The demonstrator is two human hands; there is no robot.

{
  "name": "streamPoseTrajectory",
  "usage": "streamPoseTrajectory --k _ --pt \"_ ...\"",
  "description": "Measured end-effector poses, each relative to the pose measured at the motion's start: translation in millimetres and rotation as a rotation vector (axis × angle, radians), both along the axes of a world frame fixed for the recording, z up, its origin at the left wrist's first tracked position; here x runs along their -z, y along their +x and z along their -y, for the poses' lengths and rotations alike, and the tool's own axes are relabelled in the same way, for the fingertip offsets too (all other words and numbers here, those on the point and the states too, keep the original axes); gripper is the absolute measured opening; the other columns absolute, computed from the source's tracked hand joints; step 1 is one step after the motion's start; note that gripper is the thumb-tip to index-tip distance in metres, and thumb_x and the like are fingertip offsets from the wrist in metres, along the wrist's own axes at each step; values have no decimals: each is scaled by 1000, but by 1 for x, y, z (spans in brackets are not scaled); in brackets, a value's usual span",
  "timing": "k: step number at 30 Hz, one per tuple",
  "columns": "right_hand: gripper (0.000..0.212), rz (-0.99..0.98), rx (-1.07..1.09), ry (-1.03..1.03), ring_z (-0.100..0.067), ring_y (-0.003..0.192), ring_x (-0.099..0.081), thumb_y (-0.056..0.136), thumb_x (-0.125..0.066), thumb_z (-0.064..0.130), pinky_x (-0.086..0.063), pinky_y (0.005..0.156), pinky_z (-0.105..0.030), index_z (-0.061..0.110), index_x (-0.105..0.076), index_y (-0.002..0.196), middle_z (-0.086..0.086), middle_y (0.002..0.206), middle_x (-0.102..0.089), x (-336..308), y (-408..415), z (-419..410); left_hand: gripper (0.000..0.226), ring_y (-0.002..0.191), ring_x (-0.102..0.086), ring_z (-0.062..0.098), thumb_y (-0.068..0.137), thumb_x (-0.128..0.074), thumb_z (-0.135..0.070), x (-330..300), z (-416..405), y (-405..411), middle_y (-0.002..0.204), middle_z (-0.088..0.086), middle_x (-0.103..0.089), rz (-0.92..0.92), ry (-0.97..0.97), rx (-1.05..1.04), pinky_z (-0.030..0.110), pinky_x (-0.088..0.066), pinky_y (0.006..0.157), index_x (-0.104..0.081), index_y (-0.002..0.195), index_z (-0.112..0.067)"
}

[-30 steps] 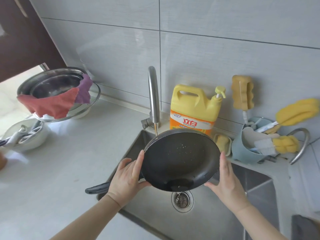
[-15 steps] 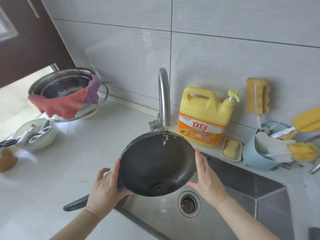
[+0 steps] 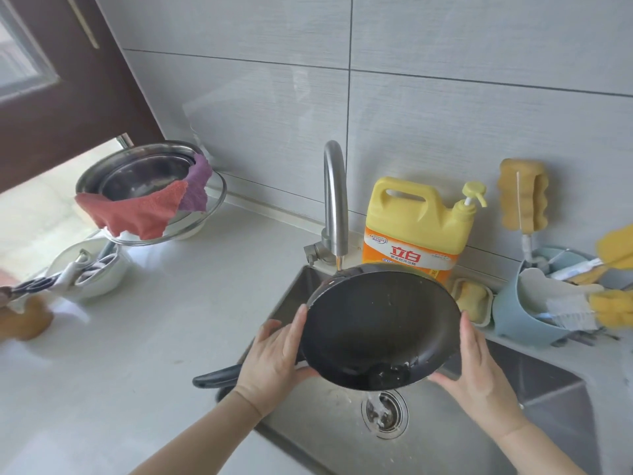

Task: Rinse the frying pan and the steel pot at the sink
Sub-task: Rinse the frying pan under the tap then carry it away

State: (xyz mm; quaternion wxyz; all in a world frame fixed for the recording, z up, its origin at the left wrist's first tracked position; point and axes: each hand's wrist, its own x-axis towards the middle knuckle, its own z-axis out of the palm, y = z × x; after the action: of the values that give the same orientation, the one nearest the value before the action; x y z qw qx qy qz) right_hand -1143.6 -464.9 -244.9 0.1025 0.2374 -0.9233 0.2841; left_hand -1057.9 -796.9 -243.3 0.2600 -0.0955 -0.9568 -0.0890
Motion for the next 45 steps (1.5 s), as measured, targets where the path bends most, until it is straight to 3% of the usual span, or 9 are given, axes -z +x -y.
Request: streamPoseTrajectory --k 5,10,15,19,25,30,33,38,45 --pt "152 63 24 18 -46 114 -57 40 -98 19 -56 71 -50 19 2 154 -33 137 -44 -7 1 -11 110 72 -59 15 82 -57 -65 -6 -11 -9 80 -5 -62 19 33 63 38 -45 89 2 156 -9" --pt "147 50 -34 -19 -30 129 -39 46 -95 23 -46 92 -38 21 5 154 -29 145 -38 -8 2 -4 104 70 -58 16 83 -58 -64 -4 -2 -4 79 -4 -63 50 34 39 36 -39 92 -9 153 -5" --pt "149 40 -93 -19 -27 133 -40 50 -95 23 -39 97 -44 29 12 153 -8 148 -25 -8 3 22 106 76 -65 17 78 -57 -70 4 22 11 86 -1 -71 28 -8 -47 36 -38 93 -18 147 0" --pt "142 130 -126 9 -7 140 -23 64 -89 30 -29 108 -29 40 25 147 6 152 -12 -11 2 40 109 67 -61 18 75 -55 -72 6 37 23 71 -3 -66 34 26 -83 38 -40 90 -16 149 -4" --pt "136 210 -169 74 -17 146 -22 76 -82 30 -30 107 -20 34 37 141 16 154 22 -13 -5 48 120 54 -55 21 70 -54 -76 -5 40 26 61 -7 -58 170 93 -63 28 -36 75 -11 154 -1" --pt "139 383 -148 184 -23 128 -48 68 -86 35 -48 93 -32 31 28 148 8 161 4 -20 -18 38 138 62 -57 27 62 -82 -58 -14 33 13 65 -8 -49 418 186 -33 29 -40 62 19 152 -32" --pt "146 528 -173 195 -18 133 -41 60 -89 35 -43 101 -31 39 29 146 15 160 1 -25 -25 27 140 95 -61 29 59 -84 -55 -26 25 -2 100 0 -67 765 324 -128 34 -48 80 26 146 -46" --pt "154 751 -222 152 -3 141 -26 35 -94 51 -31 115 -33 47 8 150 19 155 -22 -23 -38 9 128 120 -55 9 61 -88 -30 -46 24 -27 130 -24 -55 1073 563 50 29 -42 104 4 147 -52" --pt "85 1104 -310 60 0 101 -63 61 -88 25 -50 96 -28 45 -45 132 18 114 -67 -32 -17 -1 82 70 -56 25 78 -77 -18 -77 36 -50 105 6 -70 1546 464 204 35 -50 66 -30 144 -35"
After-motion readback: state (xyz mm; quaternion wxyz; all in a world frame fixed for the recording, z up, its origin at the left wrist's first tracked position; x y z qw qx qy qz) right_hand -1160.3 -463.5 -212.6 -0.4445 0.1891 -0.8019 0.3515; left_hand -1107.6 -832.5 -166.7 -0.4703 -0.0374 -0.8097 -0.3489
